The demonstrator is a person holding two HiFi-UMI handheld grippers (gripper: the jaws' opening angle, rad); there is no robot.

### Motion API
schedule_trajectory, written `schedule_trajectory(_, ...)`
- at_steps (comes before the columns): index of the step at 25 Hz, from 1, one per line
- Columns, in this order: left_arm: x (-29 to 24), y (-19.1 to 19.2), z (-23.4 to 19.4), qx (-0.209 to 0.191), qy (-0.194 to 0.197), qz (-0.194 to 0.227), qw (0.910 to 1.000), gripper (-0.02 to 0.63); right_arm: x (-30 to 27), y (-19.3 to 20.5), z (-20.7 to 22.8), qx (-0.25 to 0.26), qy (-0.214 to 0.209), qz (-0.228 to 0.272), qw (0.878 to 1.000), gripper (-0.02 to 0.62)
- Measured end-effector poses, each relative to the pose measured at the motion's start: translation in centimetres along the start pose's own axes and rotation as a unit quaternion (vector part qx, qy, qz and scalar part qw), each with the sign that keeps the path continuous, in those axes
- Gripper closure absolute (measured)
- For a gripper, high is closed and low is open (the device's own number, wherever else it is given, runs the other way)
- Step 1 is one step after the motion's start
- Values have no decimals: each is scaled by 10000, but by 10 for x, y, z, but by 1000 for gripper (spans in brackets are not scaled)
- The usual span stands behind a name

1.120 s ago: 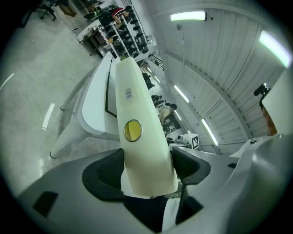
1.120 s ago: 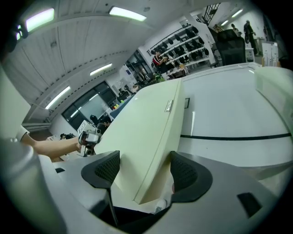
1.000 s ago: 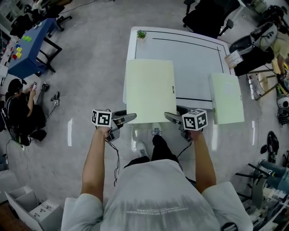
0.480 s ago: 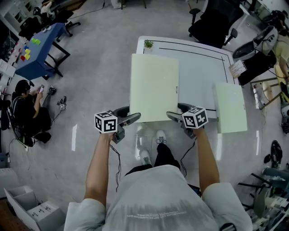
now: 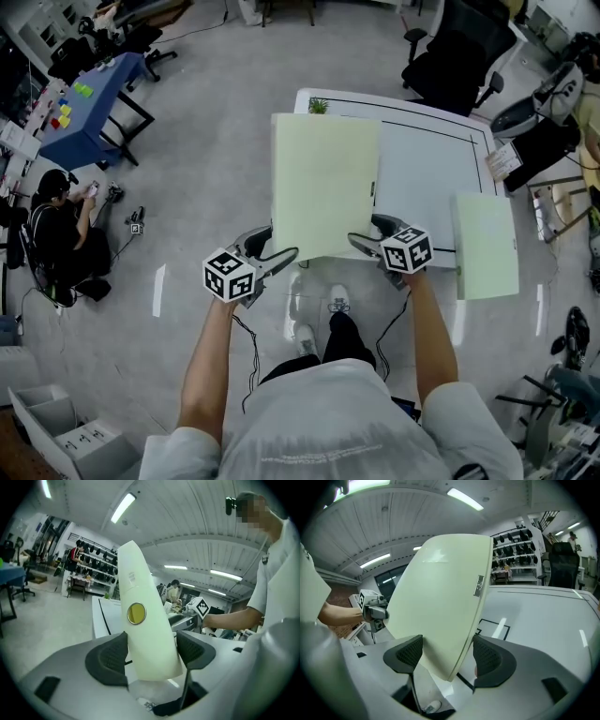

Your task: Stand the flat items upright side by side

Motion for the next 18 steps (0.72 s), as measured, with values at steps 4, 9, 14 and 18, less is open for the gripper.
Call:
schedule_trajectory(4,-2,-3,5,-390,-310,237,9985,267,-9,-10,9,171,-66,115,9998,239)
schedule_trajectory(9,-5,0,8,-623,-605,725,9936,267,-18,-16,19,199,-105,449,9987,239)
schedule_trajectory(14,-8,7,12,-736,-704,947,9903,267,-22,-20,27,354,-210,436,9982,239)
schedule_trajectory(18,-14,14,19,-894,-565,842,9908,270,-20,-25,35,600,-100,323,9976,239)
Point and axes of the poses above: the fingertips, and each gripper's own axes: x backward along the fingers, z to its right, y out of its underside, the point moved 9 cm from there along x, backward along the fingers, and after that the axes turned 4 degrees about -x, right-handed, at the moved point
